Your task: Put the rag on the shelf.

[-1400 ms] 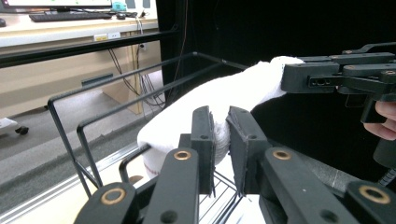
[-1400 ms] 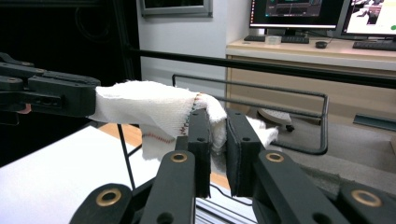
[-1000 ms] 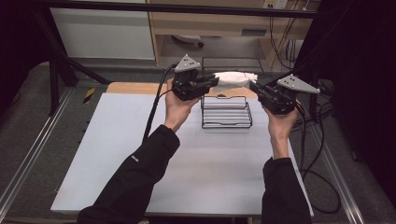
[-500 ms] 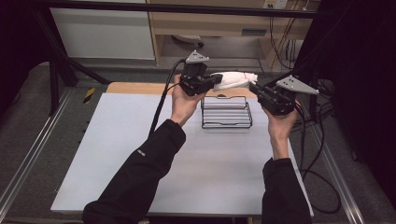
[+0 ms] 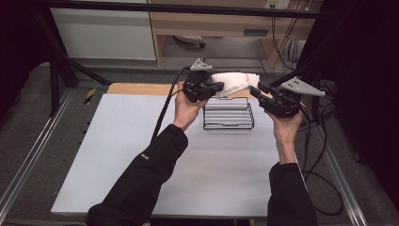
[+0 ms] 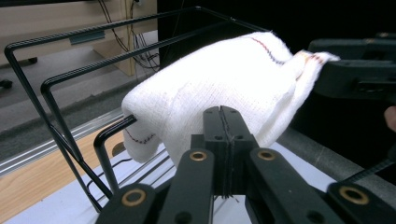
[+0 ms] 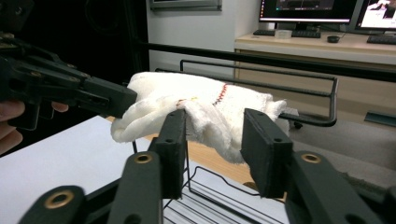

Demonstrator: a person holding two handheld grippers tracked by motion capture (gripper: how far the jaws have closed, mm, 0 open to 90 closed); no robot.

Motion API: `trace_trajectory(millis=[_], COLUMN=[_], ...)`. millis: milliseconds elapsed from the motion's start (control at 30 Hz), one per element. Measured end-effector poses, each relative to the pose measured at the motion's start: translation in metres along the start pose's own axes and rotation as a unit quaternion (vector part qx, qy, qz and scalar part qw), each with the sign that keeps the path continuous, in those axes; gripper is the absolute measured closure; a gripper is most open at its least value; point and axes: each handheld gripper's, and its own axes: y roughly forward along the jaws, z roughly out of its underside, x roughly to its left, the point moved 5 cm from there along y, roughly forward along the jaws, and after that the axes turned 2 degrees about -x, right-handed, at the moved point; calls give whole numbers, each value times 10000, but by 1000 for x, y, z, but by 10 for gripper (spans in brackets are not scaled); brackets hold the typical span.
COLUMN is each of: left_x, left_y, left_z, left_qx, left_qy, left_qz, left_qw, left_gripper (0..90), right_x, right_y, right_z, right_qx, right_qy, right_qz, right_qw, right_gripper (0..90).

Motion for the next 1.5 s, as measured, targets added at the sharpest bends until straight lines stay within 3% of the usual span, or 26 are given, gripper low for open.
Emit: trace_trajectory(millis=[300, 467, 600, 767, 933, 1133, 1233, 1333, 1500], left_x=[4, 4, 6, 8, 8, 5, 6, 7, 10], left_y=[3, 5, 6, 10, 11, -3, -14, -26, -42], left_z=[4, 6, 8, 10, 10, 11, 14, 20, 38], left_qx=[50, 9, 12, 4, -21, -24, -32, -46, 130], left_qy=[47, 100, 122, 134, 137, 278, 256, 300, 415], left_qz=[-111, -153, -153, -180, -192, -165, -138, -129, -83], left_qw=[9999, 9998, 9998, 9997, 9997, 9995, 9996, 9995, 9990], left_gripper=[894, 894, 894, 894, 894, 876, 834, 749, 575], right_x=[7, 8, 6, -2, -4, 1, 4, 8, 17], right_y=[0, 10, 23, 32, 36, 22, 12, 4, -4], right_z=[-7, -2, 8, 14, 14, 12, 10, 11, 18], right_qx=[-74, 173, 454, 476, 509, 407, 383, 440, 535], right_qy=[-18, 45, -4, 169, 132, 55, 172, 208, 224], right_qz=[-139, -154, 4, 185, 204, 48, -99, -176, -313], right_qw=[9999, 9997, 9990, 9986, 9984, 9991, 9991, 9987, 9978], right_gripper=[566, 765, 881, 900, 899, 805, 714, 601, 435])
